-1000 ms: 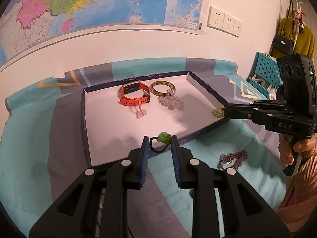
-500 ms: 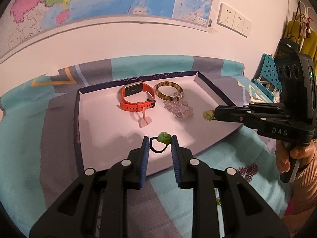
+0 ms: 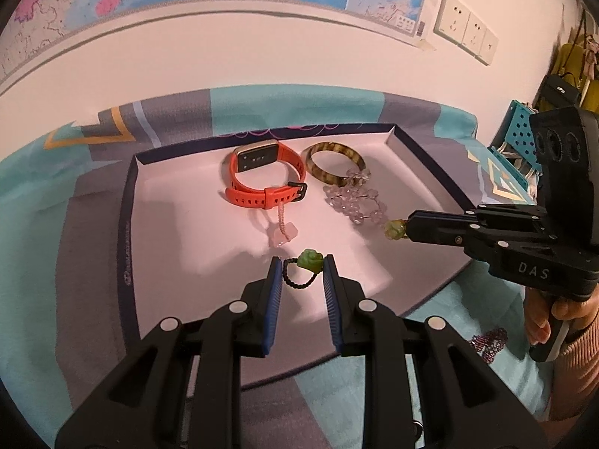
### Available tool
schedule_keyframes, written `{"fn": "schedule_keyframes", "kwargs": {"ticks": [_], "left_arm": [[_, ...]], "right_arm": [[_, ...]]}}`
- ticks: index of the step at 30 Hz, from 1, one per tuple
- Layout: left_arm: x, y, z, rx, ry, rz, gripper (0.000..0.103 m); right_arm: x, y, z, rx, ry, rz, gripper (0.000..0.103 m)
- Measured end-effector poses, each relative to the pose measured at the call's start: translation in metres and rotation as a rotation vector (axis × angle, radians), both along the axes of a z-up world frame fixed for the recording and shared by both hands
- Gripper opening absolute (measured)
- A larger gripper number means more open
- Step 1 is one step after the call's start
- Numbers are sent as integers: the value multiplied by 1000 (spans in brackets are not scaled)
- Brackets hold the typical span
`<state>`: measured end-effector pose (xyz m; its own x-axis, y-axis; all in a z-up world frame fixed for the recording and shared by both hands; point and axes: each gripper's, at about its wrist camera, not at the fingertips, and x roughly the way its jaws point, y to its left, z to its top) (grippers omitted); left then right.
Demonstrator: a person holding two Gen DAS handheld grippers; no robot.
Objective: Organize jewelry
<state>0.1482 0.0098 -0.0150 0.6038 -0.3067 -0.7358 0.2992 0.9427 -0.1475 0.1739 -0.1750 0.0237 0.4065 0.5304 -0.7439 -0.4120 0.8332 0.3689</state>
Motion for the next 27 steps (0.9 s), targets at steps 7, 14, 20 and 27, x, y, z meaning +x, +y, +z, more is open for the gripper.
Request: {"fn": "schedule_keyframes", "kwargs": {"ticks": [7,14,20,27], "left_arm": [[13,0,-13,7,40,11,22],[13,-3,-14,6,39,11,23],[11,0,-12,-4,33,17,25],[0,6,-1,-14,-6,26,37]], "right_arm": [[6,3,-6,-16,24,-3,2],[10,1,-15,-35,49,-33,4],[11,-4,-17,-31,57,-58,9],[6,-9,-9,-32,35,-88,10]]}}
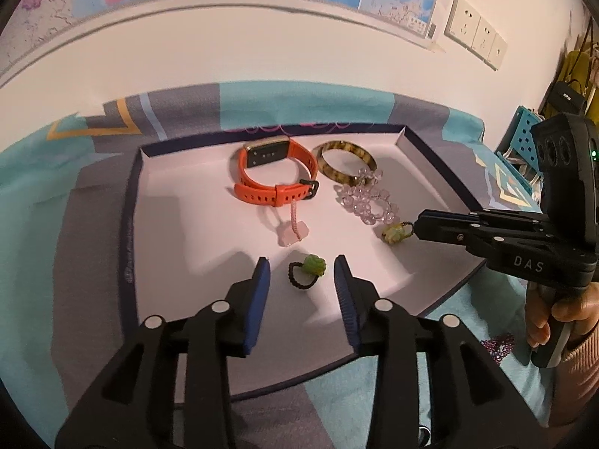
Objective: Organize jewelry
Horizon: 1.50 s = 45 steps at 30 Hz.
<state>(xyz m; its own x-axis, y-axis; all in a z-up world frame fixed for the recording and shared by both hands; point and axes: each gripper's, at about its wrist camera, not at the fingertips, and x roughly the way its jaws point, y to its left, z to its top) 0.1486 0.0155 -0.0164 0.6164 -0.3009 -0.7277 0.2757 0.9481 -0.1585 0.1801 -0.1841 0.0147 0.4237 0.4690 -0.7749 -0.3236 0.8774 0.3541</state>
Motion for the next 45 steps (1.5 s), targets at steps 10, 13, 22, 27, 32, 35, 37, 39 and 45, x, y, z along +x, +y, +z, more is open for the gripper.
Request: {"fn": "schedule_keyframes", "kwargs": {"ticks": [10,13,22,27,32,35,37,39,45], "left_arm": [[-48,0,30,51,-113,-39,49],[-65,-1,31,63,-127,-58,51],[-109,-11,13,124,-100,-126,55],[-122,-11,3,123,-73,-131,55],[-133,-17,0,127,-67,-159,55],[-137,-22,-2,135,-64,-178,56],[-138,-24,-5,139,-59,-185,56],[-137,-26,-7,136,-50,-185,57],[-135,-27,-9,132,-39,-182,57]], "right_arm": [[-37,-11,33,11,-78,17,19],[-57,-15,38,12,-85,38,35],[-107,-23,23,-56,-52,51,38],[-120,-30,16,-58,-33,35,38],[-129,-26,14,-62,-35,57,38],[-132,-24,12,-72,-31,59,38],[-134,-22,11,-79,-32,65,38],[-133,-17,12,-88,-40,79,36],[-130,7,10,-153,-54,167,29]]}}
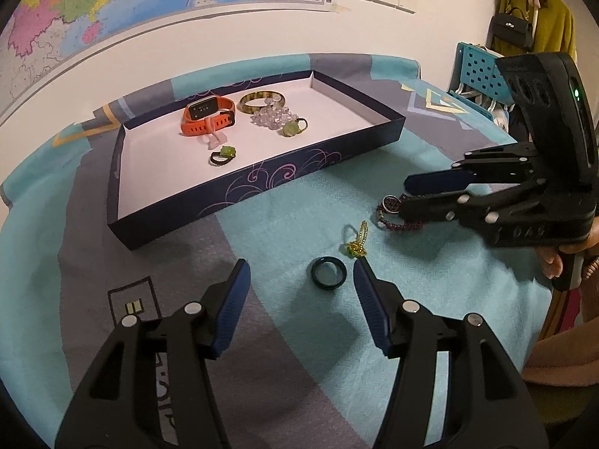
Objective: Organize jewelry
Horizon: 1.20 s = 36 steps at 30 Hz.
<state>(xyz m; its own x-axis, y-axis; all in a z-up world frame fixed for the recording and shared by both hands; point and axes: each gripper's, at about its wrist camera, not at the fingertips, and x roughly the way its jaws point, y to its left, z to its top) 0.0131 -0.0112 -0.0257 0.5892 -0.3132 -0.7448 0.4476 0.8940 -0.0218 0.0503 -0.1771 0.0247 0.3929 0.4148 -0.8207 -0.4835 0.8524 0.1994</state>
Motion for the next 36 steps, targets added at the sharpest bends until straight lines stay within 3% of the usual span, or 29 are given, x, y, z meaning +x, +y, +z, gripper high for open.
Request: {"fn": "schedule_keyframes", "kwargs": {"ticks": [2,4,7,17,21,29,32,33,34,36], "left_arm": [[0,1,0,0,4,2,57],[2,2,-1,-1,7,7,57],[3,3,-2,-6,10,11,57],[3,1,-3,1,9,-1,57],[3,2,-3,-1,11,-1,57],[4,2,-4,-7,16,4,58],[5,3,-4,-10,20,8,58],[5,3,-4,-10,20,8,58],[5,3,-5,-11,20,9,58],[6,3,-5,-11,20,9,58]], "right_arm": [[1,7,-3,-38,-16,15,24],[4,7,-3,-33,-12,22,8],[7,6,-2,-38,-17,20,1],[23,-5,2,32,-16,-37,2],[17,-3,2,47,1,2,14],[4,9,-4,-21,-5,46,24],[2,13,-4,-48,-25,51,24],[0,15,-4,-67,-36,56,22],[-1,17,-4,-86,-48,59,14],[-2,19,-3,-108,-61,61,15]]}}
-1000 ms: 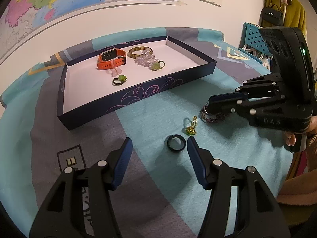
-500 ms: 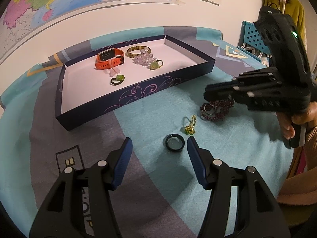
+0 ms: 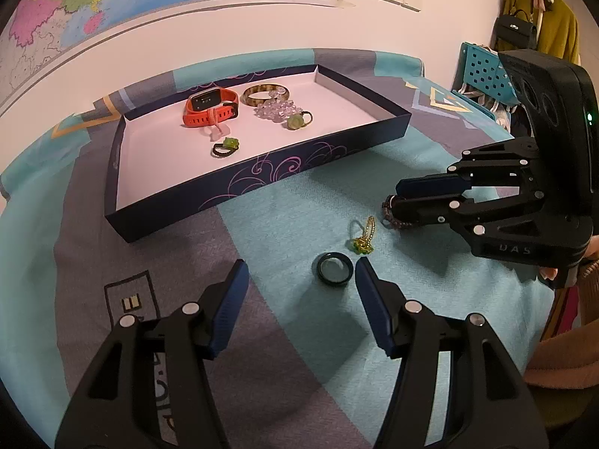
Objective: Organize jewelry
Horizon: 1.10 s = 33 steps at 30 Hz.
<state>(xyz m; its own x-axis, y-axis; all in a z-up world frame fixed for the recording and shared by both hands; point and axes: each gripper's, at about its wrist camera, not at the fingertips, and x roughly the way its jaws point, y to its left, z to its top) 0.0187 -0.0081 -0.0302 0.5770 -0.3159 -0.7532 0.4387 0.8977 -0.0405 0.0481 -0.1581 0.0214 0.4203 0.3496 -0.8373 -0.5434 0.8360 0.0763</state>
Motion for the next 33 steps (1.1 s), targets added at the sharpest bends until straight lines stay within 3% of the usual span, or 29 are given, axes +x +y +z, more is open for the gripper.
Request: {"fn": "schedule_keyframes", "kwargs": {"ticks": [10,15,19,23,29,33], "left_arm": [[1,0,0,-2,-3,-6,58],[-1,-6,0,18,-6,-32,58],[0,-10,-2,32,4,-44,56],[2,-13,-4,31,16,-49,51],[1,-19,-5,38,18,-64,41],[1,-19,-5,34,19,-63,33]], "right_arm": [[10,-11,10,75,-3,-48,14],[32,-17,-1,85,24,-118,15],[30,-28,5,136,16,-146,35],[15,-35,9,149,33,-128,36],[-4,-31,0,105,58,-106,47],[-6,-23,1,81,49,-89,45]]}}
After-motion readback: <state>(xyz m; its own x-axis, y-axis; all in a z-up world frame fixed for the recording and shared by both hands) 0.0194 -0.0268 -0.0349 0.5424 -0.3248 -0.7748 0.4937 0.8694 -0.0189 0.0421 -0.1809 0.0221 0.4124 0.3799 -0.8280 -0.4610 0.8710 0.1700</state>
